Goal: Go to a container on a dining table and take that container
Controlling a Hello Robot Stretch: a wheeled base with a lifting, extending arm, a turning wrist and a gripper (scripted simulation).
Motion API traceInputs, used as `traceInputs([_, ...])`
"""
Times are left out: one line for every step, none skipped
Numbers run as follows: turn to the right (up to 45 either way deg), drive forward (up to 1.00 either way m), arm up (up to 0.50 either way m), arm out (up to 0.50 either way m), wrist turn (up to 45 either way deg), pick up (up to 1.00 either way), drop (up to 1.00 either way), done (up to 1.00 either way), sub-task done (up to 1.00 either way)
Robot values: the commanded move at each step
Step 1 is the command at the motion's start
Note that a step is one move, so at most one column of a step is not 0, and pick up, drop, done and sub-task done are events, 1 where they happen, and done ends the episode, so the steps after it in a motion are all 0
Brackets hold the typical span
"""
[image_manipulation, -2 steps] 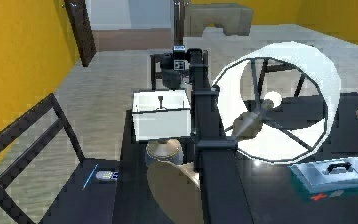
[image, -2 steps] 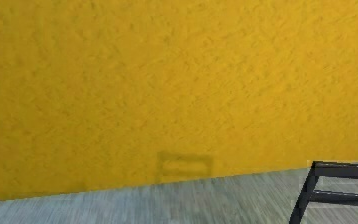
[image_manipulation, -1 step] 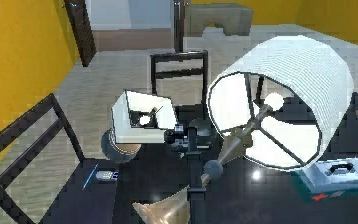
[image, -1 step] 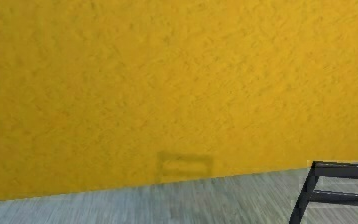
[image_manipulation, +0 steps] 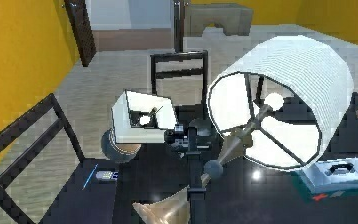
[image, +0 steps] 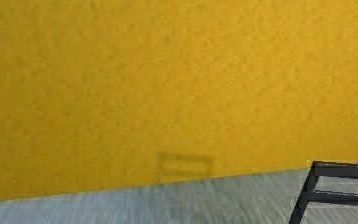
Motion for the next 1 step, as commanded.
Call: traceInputs([0.0, 0.00, 0.10, 0.00, 0.0, 0.00, 0.00, 0.00, 0.00])
